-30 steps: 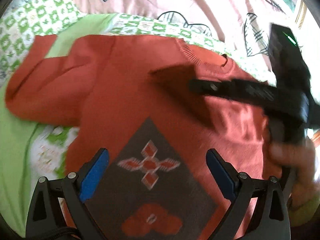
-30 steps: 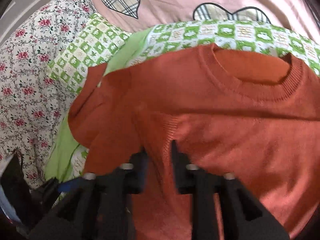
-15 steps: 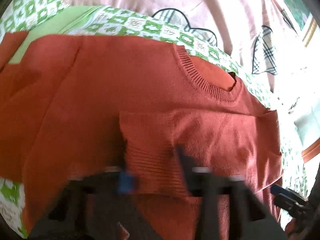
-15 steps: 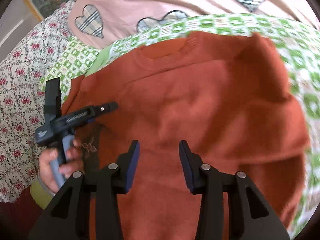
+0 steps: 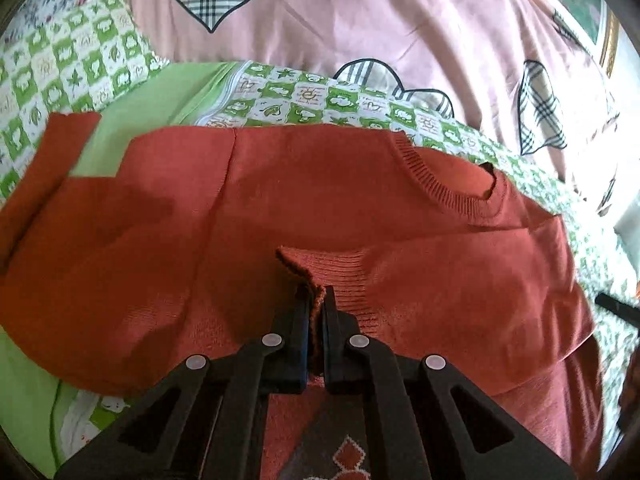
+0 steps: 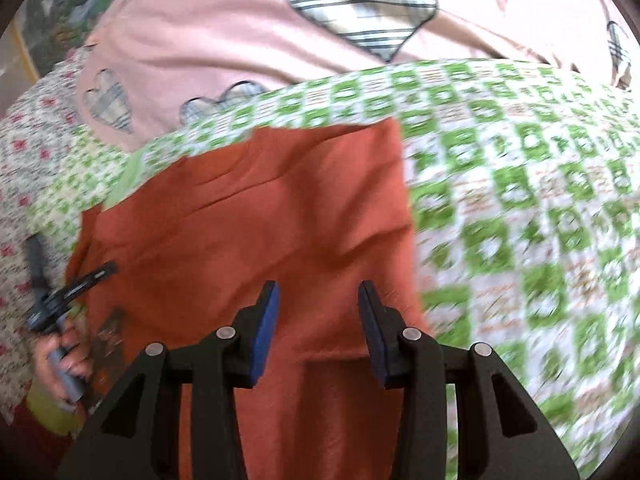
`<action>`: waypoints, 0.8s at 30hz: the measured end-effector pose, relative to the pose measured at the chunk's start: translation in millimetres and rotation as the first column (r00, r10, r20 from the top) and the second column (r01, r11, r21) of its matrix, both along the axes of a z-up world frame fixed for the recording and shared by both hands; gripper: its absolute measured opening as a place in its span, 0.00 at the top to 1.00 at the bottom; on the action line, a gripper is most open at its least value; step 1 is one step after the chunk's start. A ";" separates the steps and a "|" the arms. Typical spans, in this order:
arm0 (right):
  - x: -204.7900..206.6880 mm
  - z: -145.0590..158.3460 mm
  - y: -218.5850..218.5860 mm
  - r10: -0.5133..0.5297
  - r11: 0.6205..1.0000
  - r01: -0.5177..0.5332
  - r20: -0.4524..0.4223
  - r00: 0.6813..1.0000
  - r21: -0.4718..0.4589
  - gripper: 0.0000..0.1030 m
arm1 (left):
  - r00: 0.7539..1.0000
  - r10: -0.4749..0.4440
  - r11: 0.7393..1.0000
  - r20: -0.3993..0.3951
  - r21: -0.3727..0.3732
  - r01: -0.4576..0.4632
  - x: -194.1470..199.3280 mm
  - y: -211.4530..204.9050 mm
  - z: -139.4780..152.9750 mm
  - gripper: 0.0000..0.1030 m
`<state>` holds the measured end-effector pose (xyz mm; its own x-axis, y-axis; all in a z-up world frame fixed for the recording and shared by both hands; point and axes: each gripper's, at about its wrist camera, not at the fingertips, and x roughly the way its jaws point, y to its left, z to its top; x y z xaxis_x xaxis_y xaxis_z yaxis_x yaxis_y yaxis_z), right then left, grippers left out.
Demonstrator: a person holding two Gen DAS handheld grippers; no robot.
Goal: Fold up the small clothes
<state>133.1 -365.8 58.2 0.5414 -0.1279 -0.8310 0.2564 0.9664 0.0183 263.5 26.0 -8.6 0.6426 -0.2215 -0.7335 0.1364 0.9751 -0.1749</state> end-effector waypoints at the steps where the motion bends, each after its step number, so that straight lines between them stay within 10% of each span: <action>1: 6.5 -2.4 -8.5 -0.018 1.000 0.018 -0.004 1.000 -0.007 0.51 | 1.000 0.003 1.000 -0.003 0.003 -0.003 0.0 0.1 -0.2 0.97; 20: 44.7 -43.5 -37.2 -0.023 0.997 0.029 -0.074 0.997 0.074 0.40 | 0.991 0.134 0.991 0.005 -0.029 -0.134 2.2 41.7 -1.4 0.98; 22: 46.2 -45.6 -32.5 0.011 0.998 -0.006 -0.079 0.997 0.069 0.59 | 0.993 0.122 0.992 -0.002 -0.021 -0.122 2.9 37.5 -1.5 0.98; 23: 46.7 -45.1 -30.8 0.017 0.998 -0.011 -0.083 0.996 0.067 0.90 | 0.994 0.110 0.994 0.005 -0.003 -0.110 2.3 31.9 0.6 0.98; 24: 45.7 -39.5 -29.2 0.019 0.999 -0.015 -0.073 0.997 0.046 0.90 | 0.995 0.099 0.995 0.010 -0.001 -0.099 1.4 28.1 2.4 0.98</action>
<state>178.8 -395.0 18.7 0.4802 -0.0804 -0.8735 0.2422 0.9692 0.0440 264.9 54.1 -6.2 0.6684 -0.1570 -0.7270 0.0411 0.9838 -0.1747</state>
